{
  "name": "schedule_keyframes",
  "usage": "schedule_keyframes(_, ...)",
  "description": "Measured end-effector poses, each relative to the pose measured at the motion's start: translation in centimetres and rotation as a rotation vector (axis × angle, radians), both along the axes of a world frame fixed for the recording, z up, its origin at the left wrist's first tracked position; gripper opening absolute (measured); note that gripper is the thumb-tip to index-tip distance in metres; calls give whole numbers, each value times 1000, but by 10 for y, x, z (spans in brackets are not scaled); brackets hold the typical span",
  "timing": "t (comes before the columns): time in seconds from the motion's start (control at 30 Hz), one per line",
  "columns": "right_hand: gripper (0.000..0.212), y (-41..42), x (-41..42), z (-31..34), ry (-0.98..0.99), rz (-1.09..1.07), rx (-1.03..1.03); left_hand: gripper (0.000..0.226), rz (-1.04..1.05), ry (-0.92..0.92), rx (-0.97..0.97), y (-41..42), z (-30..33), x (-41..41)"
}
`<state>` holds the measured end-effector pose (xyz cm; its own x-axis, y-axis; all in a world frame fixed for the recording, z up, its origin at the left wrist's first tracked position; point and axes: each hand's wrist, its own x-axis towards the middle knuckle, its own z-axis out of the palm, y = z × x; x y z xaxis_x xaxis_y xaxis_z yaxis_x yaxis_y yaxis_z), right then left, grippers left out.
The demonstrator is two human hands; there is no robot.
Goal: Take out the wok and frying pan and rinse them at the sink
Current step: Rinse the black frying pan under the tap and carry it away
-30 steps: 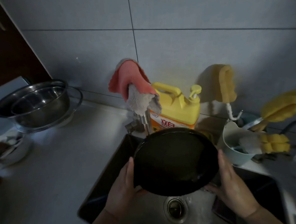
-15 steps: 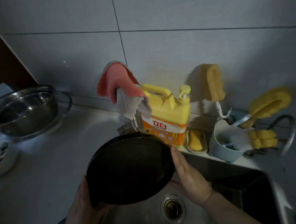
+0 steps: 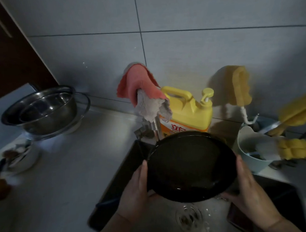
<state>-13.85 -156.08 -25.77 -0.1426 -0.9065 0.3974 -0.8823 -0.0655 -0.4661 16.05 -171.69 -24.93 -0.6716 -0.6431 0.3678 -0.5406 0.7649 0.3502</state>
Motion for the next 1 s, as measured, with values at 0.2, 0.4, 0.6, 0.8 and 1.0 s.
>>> schedule_keyframes(0.2,146,3,3,6,-6,14,18,102,8,31,-10,0,-3,-2)
schedule_keyframes(0.4,133,-23,31,0,-17,57,41,112,117,50,38,-4,-8,42)
schedule_keyframes(0.6,123,-51,60,-3,-29,149,5,114,215,50,-16,-2,-1,79)
schedule_keyframes(0.8,127,-51,59,-7,-30,153,28,114,240,-75,33,0,-3,85)
schedule_keyframes(1.0,124,-29,34,-1,-38,27,27,122,132,-67,106,-1,4,47)
